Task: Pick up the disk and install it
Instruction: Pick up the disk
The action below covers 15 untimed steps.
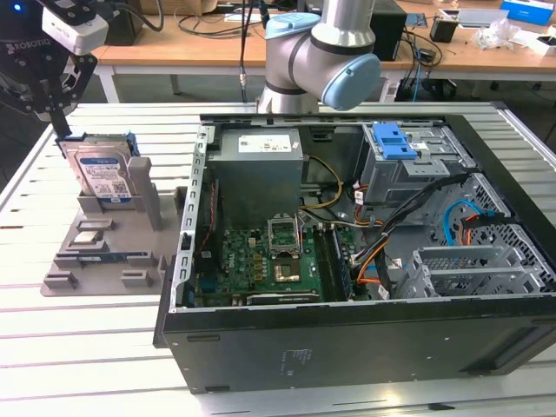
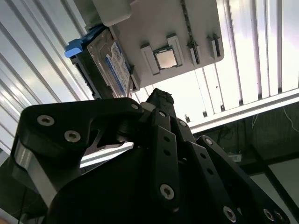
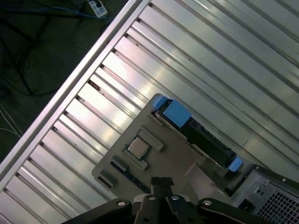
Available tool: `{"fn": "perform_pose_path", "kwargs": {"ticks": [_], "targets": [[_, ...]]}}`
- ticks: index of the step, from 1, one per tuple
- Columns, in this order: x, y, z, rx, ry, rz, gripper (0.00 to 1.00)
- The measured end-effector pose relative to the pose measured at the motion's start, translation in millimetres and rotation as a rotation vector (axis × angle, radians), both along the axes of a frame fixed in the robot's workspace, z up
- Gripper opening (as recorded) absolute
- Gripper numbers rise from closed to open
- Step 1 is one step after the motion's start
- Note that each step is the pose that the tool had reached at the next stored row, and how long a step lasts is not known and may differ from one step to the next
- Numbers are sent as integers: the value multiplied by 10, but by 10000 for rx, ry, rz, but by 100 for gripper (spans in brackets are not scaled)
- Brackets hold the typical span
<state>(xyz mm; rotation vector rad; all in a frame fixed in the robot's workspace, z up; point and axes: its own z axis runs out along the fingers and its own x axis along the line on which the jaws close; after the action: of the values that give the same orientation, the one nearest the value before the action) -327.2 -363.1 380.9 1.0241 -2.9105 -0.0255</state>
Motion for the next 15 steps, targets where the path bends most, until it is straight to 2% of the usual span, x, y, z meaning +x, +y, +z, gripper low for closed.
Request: {"fn": "perform_pose_path", "kwargs": {"ticks": [5,10,12,15], "targets": [[0,0,0,0,0,349,11],[1,1,0,2,0,1111,11],[2,3,0,40,-3,1330,11],[4,2,0,164,-9,1836,11]]}}
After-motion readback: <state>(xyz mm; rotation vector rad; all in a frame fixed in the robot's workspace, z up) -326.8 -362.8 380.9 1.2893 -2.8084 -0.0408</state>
